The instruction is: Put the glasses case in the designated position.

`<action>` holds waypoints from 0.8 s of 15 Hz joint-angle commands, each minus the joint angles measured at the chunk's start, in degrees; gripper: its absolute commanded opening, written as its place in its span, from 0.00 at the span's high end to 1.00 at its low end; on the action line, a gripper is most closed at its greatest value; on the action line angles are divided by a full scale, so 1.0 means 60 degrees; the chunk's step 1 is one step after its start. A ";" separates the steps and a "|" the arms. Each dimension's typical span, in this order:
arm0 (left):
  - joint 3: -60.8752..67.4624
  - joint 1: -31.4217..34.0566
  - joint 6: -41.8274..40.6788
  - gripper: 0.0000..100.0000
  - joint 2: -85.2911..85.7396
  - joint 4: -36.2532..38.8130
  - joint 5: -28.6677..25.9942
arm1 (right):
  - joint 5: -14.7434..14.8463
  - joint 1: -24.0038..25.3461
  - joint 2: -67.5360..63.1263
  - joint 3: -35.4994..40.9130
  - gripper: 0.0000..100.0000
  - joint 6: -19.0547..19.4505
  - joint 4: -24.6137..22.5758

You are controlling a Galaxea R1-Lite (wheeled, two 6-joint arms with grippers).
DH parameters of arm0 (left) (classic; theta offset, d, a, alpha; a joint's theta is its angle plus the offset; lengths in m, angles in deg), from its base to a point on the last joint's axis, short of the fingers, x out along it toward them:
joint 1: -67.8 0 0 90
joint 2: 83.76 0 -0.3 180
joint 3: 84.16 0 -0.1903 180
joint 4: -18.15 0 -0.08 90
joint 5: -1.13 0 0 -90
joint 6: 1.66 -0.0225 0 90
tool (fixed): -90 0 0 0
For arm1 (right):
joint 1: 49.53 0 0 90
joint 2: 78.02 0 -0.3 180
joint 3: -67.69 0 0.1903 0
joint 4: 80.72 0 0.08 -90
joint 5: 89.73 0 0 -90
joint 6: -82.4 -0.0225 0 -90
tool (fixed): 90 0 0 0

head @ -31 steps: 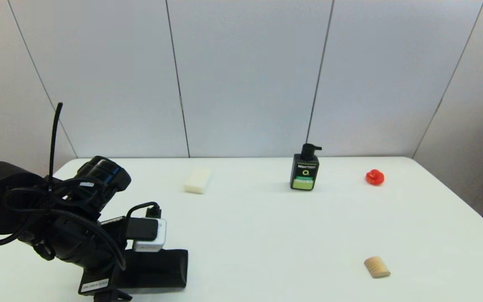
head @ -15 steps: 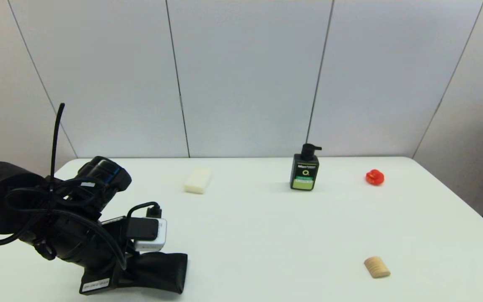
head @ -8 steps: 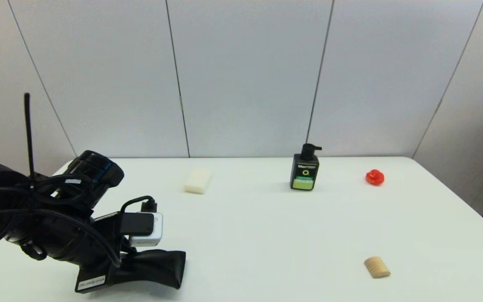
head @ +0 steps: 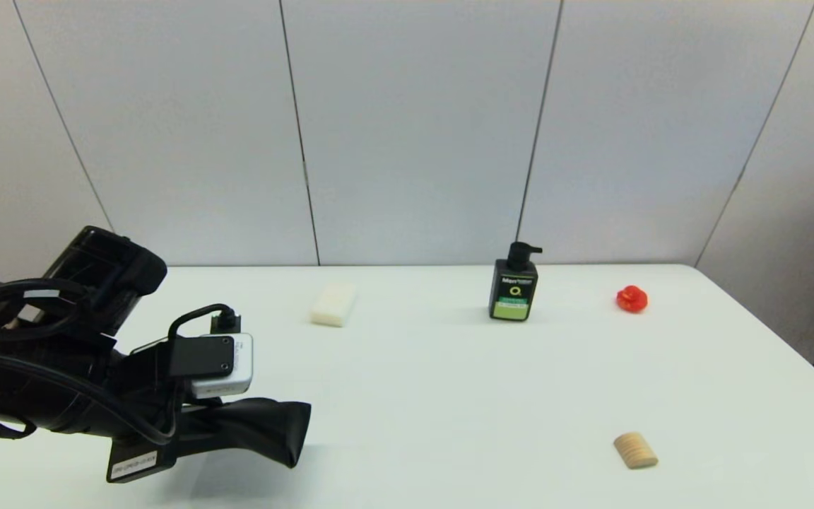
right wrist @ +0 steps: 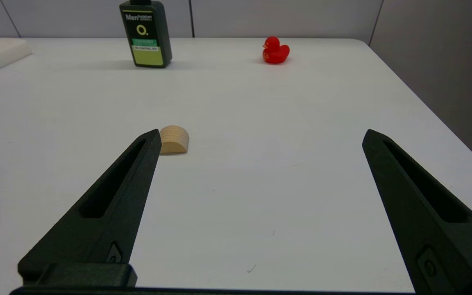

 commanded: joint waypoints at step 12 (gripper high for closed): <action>-0.2077 -0.1136 0.1481 1.00 -0.0567 0.1274 0.0025 | -0.0004 0.0003 -0.0013 0.0000 0.00 -0.0007 -0.0004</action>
